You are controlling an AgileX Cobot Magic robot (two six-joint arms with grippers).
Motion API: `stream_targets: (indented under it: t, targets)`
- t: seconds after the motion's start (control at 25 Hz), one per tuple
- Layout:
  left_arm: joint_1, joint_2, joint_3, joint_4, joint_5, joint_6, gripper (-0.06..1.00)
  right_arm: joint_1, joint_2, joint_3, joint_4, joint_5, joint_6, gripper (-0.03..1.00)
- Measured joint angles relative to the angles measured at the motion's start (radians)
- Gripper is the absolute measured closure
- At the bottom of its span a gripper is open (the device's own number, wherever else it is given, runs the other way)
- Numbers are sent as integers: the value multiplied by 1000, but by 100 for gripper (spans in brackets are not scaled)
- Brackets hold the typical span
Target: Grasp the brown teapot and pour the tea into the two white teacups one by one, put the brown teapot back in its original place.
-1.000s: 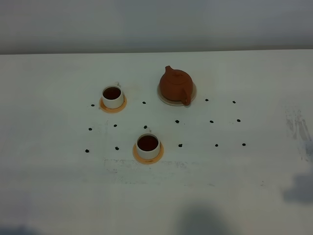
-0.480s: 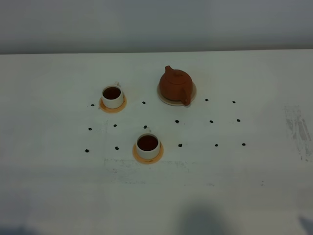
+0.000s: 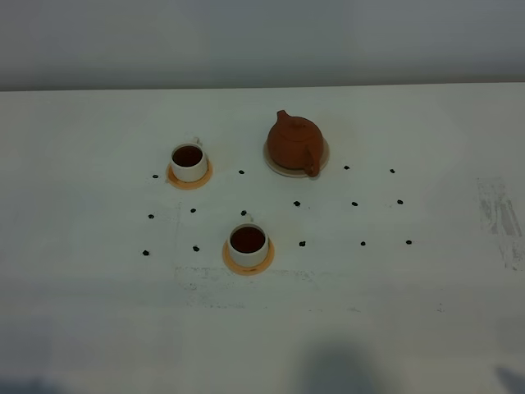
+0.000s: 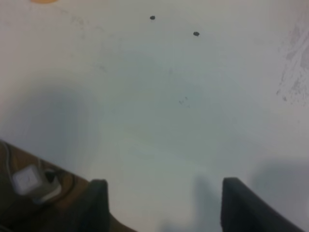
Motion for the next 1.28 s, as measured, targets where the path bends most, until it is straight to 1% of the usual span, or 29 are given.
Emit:
stream_targets:
  t: [0.08, 0.28, 0.4, 0.56, 0.72, 1.28]
  targets:
    - [0, 0, 0, 0, 0, 0, 47, -56, 1, 0, 18, 0, 0, 48]
    - [0, 0, 0, 0, 0, 0, 47, -252, 1, 1, 58, 0, 0, 48]
    - [0, 0, 0, 0, 0, 0, 47, -353, 1, 1, 79, 0, -1, 48]
    - [0, 0, 0, 0, 0, 0, 47, -450, 1, 1, 91, 0, -6, 48]
    - [0, 0, 0, 0, 0, 0, 47, -493, -9, 1, 86, 0, -43, 48]
    - [0, 0, 0, 0, 0, 0, 47, -498, -203, 4, 65, -3, -59, 48]
